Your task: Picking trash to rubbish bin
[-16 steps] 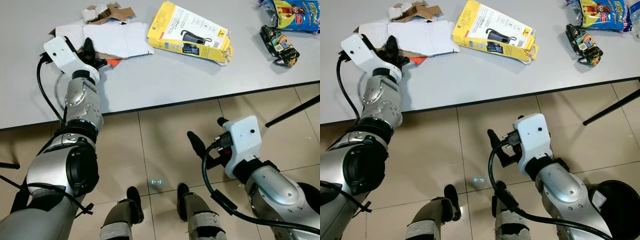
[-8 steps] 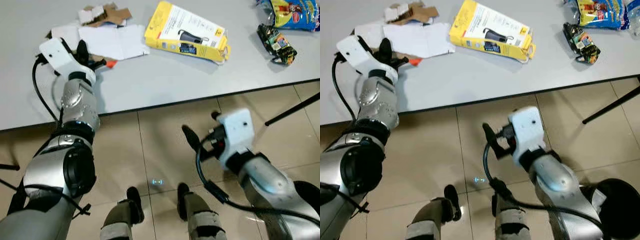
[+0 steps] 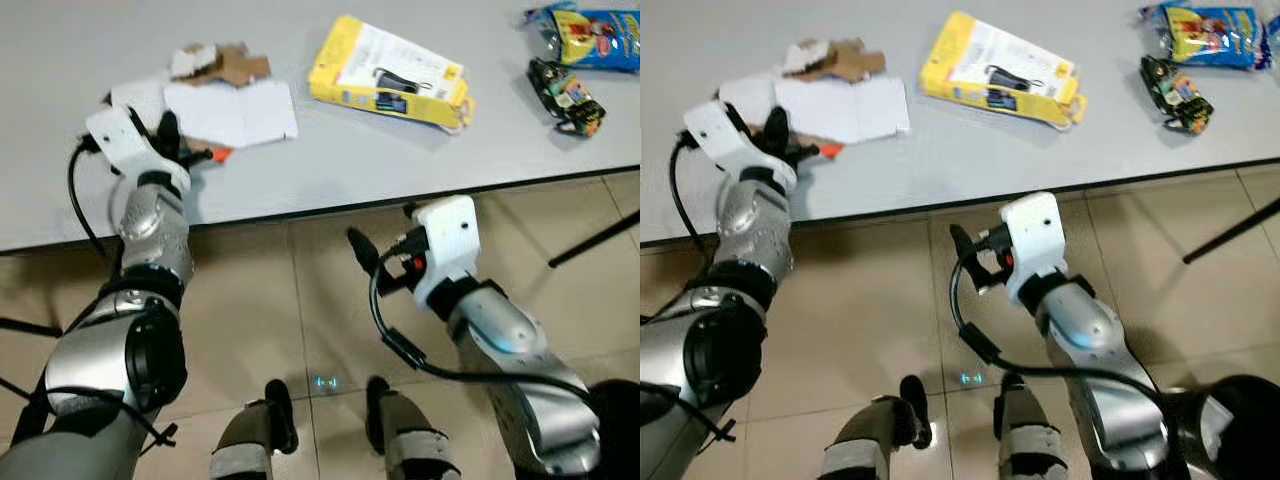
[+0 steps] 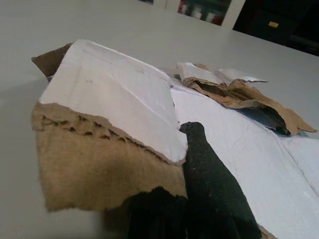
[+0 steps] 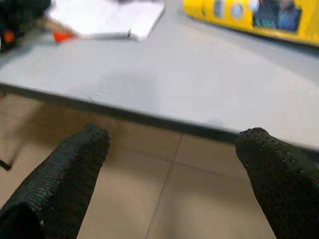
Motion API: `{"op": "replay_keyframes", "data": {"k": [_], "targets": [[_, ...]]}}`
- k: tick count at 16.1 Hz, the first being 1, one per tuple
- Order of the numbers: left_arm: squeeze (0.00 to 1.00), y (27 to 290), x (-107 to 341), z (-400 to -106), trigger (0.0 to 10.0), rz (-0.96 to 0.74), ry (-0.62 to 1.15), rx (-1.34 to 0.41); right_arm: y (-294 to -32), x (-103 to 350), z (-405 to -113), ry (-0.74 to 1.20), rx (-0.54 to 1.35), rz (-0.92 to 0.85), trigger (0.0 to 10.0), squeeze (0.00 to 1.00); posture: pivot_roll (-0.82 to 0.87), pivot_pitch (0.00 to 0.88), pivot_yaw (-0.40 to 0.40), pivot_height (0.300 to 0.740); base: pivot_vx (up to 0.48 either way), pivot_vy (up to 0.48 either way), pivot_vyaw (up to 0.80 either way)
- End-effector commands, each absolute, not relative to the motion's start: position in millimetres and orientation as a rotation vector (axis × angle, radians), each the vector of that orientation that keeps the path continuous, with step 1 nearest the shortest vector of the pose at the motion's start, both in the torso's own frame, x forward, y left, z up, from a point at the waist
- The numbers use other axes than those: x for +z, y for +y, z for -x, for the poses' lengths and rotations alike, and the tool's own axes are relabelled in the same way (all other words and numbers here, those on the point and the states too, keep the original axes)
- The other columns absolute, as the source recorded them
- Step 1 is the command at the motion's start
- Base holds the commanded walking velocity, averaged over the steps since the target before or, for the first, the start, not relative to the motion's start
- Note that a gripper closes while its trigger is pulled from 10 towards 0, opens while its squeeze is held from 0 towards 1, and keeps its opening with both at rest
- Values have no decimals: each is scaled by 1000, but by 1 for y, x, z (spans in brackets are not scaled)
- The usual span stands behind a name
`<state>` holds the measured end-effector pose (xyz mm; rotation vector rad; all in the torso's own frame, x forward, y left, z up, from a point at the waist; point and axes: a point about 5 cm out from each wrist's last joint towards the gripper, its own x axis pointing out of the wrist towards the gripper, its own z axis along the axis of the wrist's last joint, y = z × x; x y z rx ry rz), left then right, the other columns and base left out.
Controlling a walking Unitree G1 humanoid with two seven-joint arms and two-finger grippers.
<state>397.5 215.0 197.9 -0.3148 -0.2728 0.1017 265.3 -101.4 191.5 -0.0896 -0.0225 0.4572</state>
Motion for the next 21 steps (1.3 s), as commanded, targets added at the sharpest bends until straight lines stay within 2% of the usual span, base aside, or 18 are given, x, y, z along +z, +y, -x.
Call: {"op": "replay_keyframes", "data": {"k": [1, 4, 8, 12, 16, 21], "targets": [[0, 216, 186, -394, 0, 297, -249, 91, -99, 190, -267, -36, 458, 89, 10000, 0, -299, 211, 90, 740, 0, 0, 0], [0, 221, 180, -386, 0, 263, -283, 70, -92, 189, -280, -70, 477, 81, 10000, 0, -219, 158, 96, 740, 0, 0, 0], [0, 227, 191, -377, 0, -37, -380, -5, -79, 186, -293, -103, 501, 54, 10000, 0, -141, 118, 103, 740, 0, 0, 0], [0, 235, 217, -362, 0, -249, -532, -50, -71, 184, -298, -132, 504, 32, 10000, 0, -115, 120, 118, 740, 0, 0, 0], [0, 243, 220, -346, 0, -276, -574, -14, -71, 178, -296, -126, 501, 26, 10000, 0, -100, 130, 123, 740, 0, 0, 0], [0, 238, 224, -323, 0, -260, -583, 12, -70, 176, -300, -134, 504, 23, 10000, 0, -66, 138, 123, 740, 0, 0, 0]]}}
